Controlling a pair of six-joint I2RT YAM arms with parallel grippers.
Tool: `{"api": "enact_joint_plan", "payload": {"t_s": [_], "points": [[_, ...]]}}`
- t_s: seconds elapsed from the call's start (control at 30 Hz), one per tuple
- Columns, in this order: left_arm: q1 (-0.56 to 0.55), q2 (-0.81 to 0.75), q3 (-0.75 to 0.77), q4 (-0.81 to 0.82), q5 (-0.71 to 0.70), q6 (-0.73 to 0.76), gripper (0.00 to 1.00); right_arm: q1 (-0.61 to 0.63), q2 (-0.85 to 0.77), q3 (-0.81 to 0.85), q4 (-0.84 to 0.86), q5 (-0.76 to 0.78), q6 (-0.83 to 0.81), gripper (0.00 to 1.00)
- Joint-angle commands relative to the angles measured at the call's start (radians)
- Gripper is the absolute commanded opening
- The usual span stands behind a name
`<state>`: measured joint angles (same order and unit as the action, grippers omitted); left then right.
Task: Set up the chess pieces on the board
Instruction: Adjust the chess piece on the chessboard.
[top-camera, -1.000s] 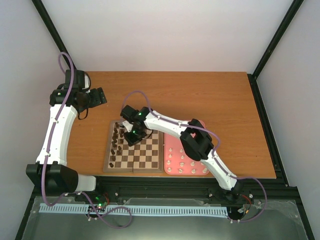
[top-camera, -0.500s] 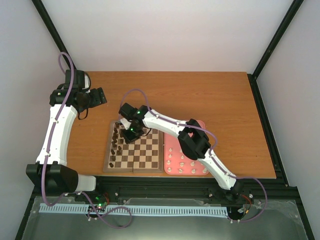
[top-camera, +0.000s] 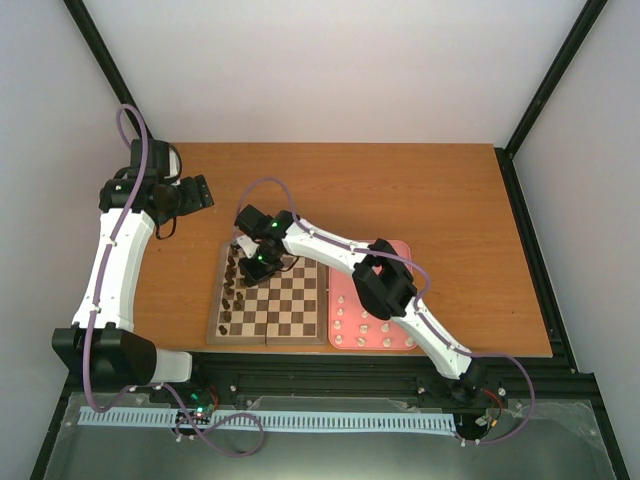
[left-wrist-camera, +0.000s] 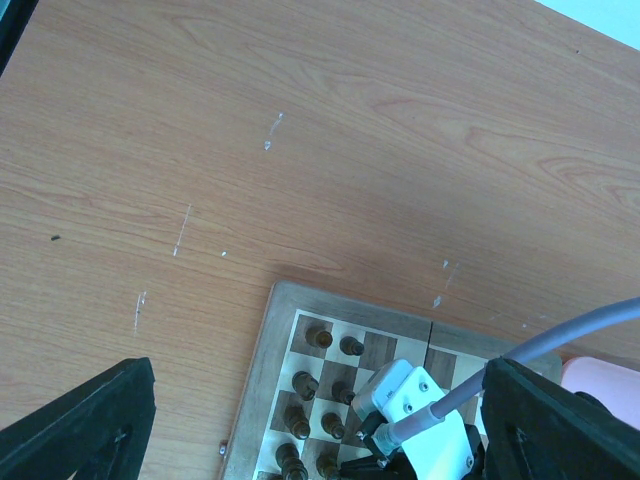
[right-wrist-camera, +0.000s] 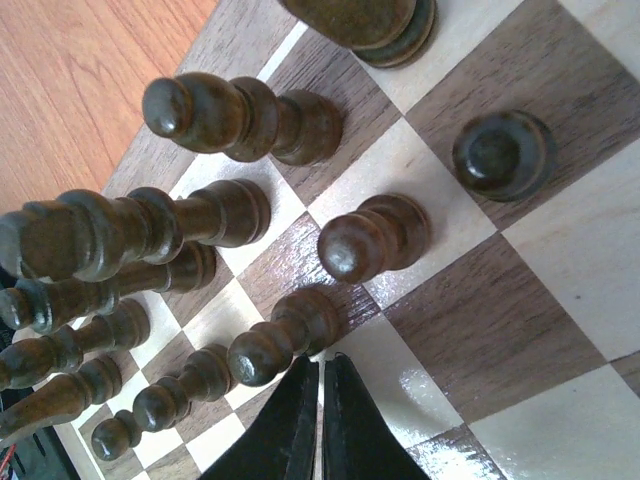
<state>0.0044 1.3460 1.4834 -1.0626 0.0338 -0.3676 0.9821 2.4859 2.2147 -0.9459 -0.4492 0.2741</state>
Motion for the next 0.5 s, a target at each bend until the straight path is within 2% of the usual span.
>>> {"api": "enact_joint_plan", "payload": {"t_s": [0.0, 0.47], "points": [[-0.003, 0.001, 0.026, 0.005, -0.003, 0.005, 1.0, 0.006, 0.021, 0.027, 0.002, -0.009, 0.001, 0.03], [-0.003, 0.006, 0.025, 0.008, -0.002, 0.005, 1.0, 0.006, 0.049, 0.067, 0.001, -0.006, 0.009, 0.03]]}}
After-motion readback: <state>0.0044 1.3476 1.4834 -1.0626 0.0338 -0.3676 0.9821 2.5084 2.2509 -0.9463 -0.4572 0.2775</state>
